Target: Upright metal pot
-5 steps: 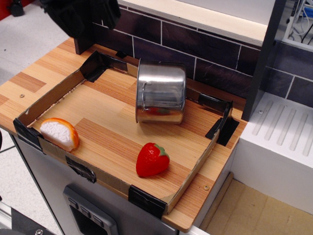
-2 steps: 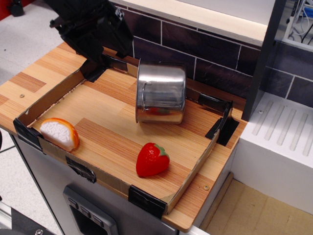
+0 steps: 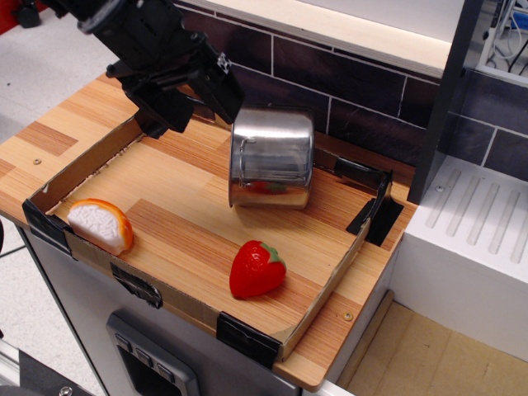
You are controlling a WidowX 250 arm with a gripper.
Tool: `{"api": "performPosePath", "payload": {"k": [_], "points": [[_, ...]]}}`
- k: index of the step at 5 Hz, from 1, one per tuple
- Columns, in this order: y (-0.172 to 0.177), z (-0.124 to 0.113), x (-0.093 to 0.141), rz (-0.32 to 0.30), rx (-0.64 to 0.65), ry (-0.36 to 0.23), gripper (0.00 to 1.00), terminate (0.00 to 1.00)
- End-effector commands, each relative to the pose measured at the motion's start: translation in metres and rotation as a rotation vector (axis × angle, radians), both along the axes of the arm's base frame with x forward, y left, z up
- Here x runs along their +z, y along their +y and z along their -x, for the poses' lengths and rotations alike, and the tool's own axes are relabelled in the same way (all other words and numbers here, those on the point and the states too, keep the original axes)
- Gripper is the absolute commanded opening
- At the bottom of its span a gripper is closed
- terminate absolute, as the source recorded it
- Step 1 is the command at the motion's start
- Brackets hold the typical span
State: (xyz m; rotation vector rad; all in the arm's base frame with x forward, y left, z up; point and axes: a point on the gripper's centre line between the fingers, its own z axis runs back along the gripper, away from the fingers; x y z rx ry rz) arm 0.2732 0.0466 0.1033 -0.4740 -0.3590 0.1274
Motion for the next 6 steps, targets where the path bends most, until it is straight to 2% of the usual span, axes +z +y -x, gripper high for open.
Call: {"api": "performPosePath", "payload": {"k": [1, 4, 5, 6], "points": [[-0.005, -0.010, 0.008, 0.013, 0.003, -0.058, 1.00, 0.00], [-0.014, -0.020, -0.016, -0.042, 0.022, 0.005, 1.00, 0.00], [-0.018, -0.021, -0.024, -0.070, -0.012, 0.078, 1.00, 0.00], [-0.019, -0.019, -0.028, -0.077, -0.021, 0.089, 1.00, 0.00]]}}
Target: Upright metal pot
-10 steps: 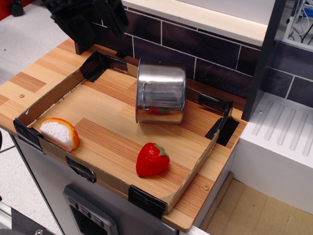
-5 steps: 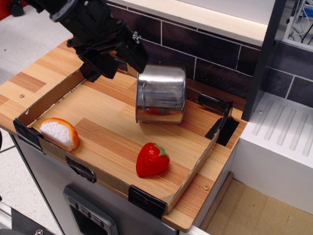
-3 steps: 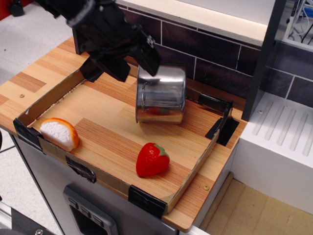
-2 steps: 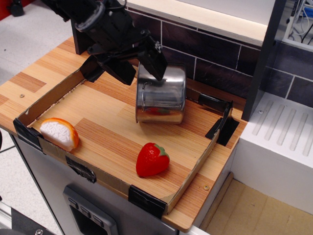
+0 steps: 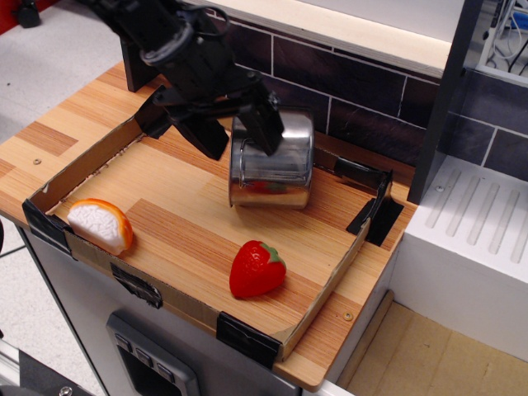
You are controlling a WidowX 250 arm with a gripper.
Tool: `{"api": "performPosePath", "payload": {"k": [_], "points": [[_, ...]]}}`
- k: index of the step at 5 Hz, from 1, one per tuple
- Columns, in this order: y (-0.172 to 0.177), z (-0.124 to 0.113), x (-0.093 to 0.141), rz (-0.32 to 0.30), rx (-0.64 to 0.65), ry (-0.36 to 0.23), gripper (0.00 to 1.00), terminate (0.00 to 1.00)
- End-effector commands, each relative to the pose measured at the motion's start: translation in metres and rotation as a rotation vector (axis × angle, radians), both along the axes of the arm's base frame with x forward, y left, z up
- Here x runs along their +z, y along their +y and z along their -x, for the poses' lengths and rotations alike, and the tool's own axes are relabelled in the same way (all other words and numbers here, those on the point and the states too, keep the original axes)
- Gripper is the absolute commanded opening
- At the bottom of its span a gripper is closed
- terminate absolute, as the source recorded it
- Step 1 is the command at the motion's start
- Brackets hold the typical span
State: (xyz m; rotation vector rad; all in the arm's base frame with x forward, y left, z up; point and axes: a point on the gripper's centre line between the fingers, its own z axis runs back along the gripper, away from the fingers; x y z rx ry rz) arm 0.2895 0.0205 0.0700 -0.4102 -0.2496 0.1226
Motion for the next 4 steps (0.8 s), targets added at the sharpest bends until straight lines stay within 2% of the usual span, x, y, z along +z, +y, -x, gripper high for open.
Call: {"api": "performPosePath", "payload": {"k": [1, 3, 4], "points": [[0.007, -0.002, 0.007, -0.035, -0.018, -0.013, 0.00, 0.00], [0.012, -0.003, 0.008, -0.036, -0.015, -0.015, 0.00, 0.00], [0.018, -0.002, 0.018, -0.105, 0.016, 0.023, 0.00, 0.00]]}}
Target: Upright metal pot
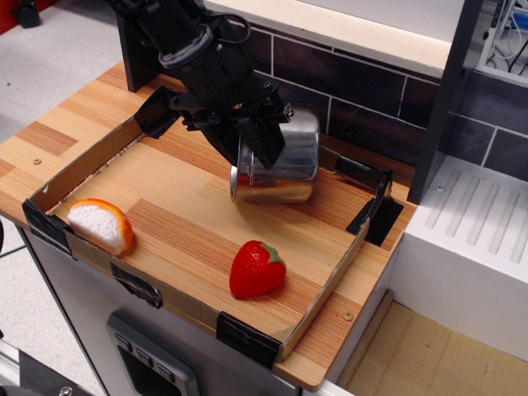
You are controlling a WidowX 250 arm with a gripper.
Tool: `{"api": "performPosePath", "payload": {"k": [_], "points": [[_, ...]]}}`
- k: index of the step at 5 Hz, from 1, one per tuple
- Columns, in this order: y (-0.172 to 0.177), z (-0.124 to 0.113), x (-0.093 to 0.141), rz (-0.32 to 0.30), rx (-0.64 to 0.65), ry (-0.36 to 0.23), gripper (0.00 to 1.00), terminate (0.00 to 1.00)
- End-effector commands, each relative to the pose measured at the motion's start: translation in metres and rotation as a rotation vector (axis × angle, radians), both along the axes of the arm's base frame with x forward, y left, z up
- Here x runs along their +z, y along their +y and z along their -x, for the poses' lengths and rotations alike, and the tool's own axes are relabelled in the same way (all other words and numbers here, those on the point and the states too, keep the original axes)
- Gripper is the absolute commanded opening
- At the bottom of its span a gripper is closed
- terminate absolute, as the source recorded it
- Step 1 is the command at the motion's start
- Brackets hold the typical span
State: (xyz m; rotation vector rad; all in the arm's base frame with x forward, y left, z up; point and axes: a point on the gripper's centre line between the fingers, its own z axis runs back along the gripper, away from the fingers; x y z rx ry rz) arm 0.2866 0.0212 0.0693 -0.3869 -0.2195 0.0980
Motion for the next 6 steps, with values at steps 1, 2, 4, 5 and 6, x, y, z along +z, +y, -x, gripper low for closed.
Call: {"api": "performPosePath", "payload": {"k": [1, 2, 4, 5, 6], "points": [[0.024, 0.002, 0.029, -0.160, 0.103, 0.036, 0.00, 0.00], [0.030, 0.011, 0.037, -0.248, 0.126, 0.100, 0.00, 0.00], [0.032, 0.019, 0.039, -0.402, 0.172, 0.286, 0.00, 0.00], [0.021, 0.011, 0.034, -0.447, 0.199, 0.389, 0.00, 0.00], [0.009, 0.003, 0.027, -0.495, 0.198, 0.344, 0.00, 0.00]]}}
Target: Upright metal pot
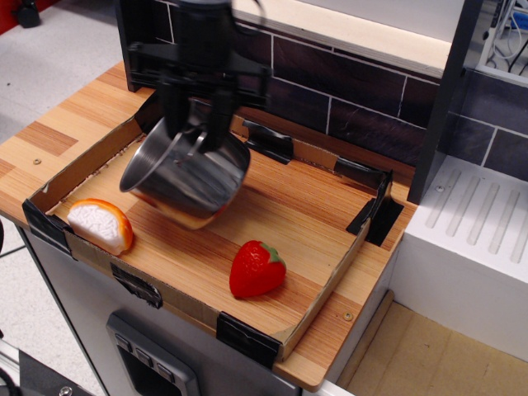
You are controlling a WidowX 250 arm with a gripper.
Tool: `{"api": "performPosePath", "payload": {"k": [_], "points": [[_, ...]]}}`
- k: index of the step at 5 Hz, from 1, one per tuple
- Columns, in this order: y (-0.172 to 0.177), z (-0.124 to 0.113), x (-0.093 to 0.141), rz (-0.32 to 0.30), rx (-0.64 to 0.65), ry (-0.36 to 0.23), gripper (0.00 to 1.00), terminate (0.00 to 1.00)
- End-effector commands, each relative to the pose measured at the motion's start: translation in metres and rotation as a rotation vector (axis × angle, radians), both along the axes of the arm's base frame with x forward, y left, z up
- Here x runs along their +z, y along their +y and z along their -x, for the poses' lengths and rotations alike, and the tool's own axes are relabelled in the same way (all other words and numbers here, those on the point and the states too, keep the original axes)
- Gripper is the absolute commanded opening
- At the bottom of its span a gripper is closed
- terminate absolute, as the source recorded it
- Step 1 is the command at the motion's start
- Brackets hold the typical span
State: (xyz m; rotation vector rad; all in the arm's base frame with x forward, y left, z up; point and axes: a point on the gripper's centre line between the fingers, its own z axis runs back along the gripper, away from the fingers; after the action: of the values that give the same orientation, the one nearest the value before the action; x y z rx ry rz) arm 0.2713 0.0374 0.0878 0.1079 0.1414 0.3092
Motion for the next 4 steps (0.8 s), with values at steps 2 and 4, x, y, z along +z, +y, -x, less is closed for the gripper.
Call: {"api": "performPosePath", "payload": {"k": [2, 4], "points": [[-0.018, -0.030, -0.008, -0.084, -0.017, -0.134, 0.00, 0.00], [-0.022, -0.040, -0.007, 0.108, 0.007, -0.293, 1.00, 0.00]]}}
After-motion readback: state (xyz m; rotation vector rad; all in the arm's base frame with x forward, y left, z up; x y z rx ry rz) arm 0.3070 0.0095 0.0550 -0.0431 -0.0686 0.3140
